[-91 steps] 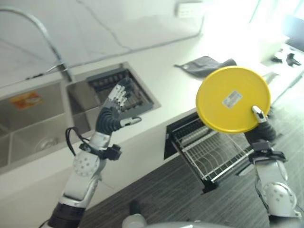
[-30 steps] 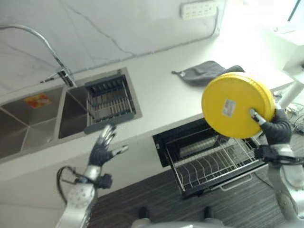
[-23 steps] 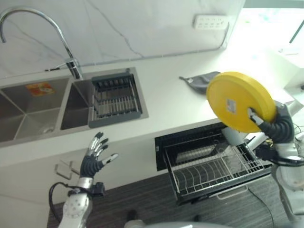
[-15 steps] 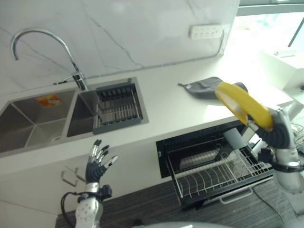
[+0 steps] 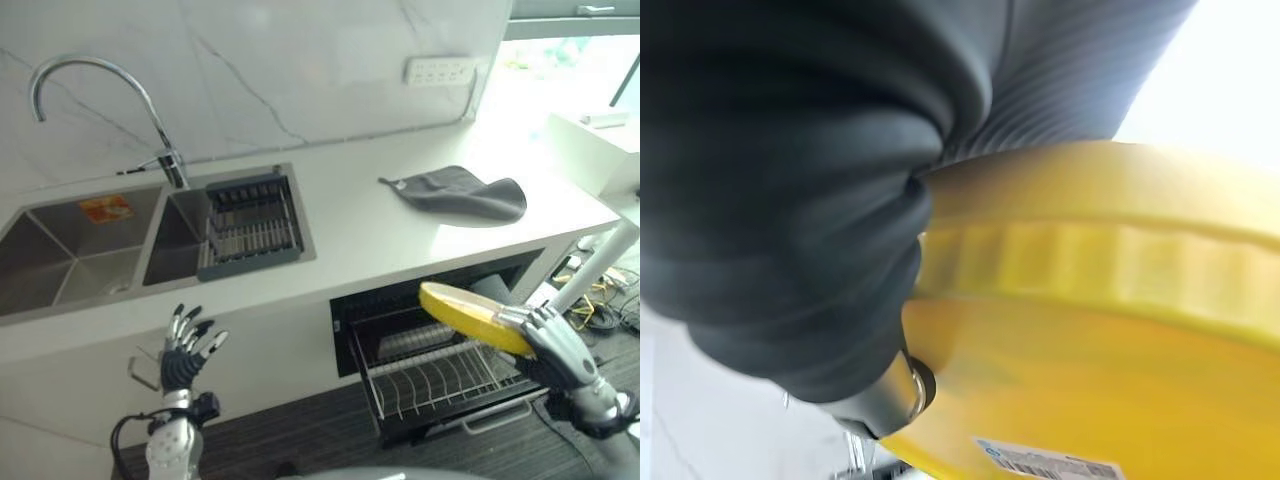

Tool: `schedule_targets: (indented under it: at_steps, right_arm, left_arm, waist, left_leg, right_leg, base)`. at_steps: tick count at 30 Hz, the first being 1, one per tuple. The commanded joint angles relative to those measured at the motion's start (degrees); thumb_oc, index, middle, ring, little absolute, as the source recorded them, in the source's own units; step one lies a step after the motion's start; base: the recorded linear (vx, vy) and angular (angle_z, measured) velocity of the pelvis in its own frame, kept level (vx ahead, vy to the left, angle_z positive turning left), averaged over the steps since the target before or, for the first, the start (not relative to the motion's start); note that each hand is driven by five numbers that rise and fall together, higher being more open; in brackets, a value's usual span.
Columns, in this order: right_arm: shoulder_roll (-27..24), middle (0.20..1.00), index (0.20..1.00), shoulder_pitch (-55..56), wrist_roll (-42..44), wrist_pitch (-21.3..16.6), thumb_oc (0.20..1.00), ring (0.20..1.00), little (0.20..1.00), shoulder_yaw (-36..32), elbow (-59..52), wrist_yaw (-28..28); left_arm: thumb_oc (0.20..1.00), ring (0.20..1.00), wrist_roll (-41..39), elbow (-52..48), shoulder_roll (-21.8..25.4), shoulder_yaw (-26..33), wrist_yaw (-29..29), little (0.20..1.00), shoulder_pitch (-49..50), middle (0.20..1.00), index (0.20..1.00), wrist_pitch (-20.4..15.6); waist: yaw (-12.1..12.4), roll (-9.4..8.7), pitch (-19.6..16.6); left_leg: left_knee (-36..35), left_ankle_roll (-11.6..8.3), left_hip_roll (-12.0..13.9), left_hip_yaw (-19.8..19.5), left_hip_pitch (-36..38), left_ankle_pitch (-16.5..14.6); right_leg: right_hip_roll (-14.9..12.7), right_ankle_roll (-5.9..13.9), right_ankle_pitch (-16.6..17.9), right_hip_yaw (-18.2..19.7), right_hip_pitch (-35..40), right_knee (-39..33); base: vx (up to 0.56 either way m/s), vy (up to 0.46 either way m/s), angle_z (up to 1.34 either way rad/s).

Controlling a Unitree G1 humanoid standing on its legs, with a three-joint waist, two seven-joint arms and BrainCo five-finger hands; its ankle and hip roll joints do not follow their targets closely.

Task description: Place the dishes in the dishwasher.

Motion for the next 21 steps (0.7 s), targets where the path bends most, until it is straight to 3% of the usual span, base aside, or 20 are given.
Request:
schedule_targets:
  at_steps: [1, 9, 13, 21]
  right_arm:
    - [1.5, 0.2, 0.2, -5.4, 0.3, -1.8, 0.2, 0.2, 0.2, -3.7, -0.7, -7.5]
    - [3.3, 0.2, 0.2, -2.7, -2.3, 1.0, 0.2, 0.2, 0.2, -2.5, 3.2, -11.7]
    - [3.8, 0.2, 0.2, -1.3, -1.9, 2.2, 0.2, 0.2, 0.2, -2.7, 3.6, -12.5]
    - [4.3, 0.2, 0.2, -2.1, -1.2, 5.0, 0.2, 0.2, 0.2, -0.8, 2.6, -12.4]
  left_arm:
    - [1.0, 1.0, -2.9, 17.0, 0.4, 0.0, 1.7, 1.0, 9.8, 1.0, 1.0, 9.8]
    - [1.0, 1.0, -12.6, 19.0, -3.0, 5.1, 3.6, 1.0, 12.8, 1.0, 1.0, 12.4]
    - [1.0, 1.0, -22.7, 22.1, -4.8, 11.3, 5.0, 1.0, 14.1, 1.0, 1.0, 16.4]
    - [1.0, 1.0, -36.4, 31.4, -6.2, 15.6, 5.9, 1.0, 11.2, 1.0, 1.0, 19.8]
  waist:
    - [1.6, -3.81, 4.0]
    - [3.5, -4.39, 4.6]
    - [4.4, -4.32, 4.5]
    - [4.1, -4.52, 3.7]
  left_leg:
    - [0.4, 3.58, -1.9, 0.8, 0.7, -3.8]
    - [0.4, 3.71, -2.4, -0.2, 0.1, -3.5]
    - [0.4, 3.69, -2.6, -0.9, 0.2, -3.4]
    - [0.4, 3.59, -2.8, -1.5, 0.5, -3.6]
  right_leg:
    - [0.9, -0.82, -1.7, -5.5, 2.2, 0.4]
    - [0.4, -0.52, -1.4, -7.1, 2.6, 0.4]
    - [0.4, -0.42, -1.6, -8.0, 3.1, 0.4]
    - [0.4, -0.31, -1.7, -8.8, 3.4, 0.4]
  base:
    - [0.0, -0.036, 0.02]
    - [0.02, -0.026, 0.01]
    - [0.04, -0.023, 0.06]
    - [0.05, -0.026, 0.26]
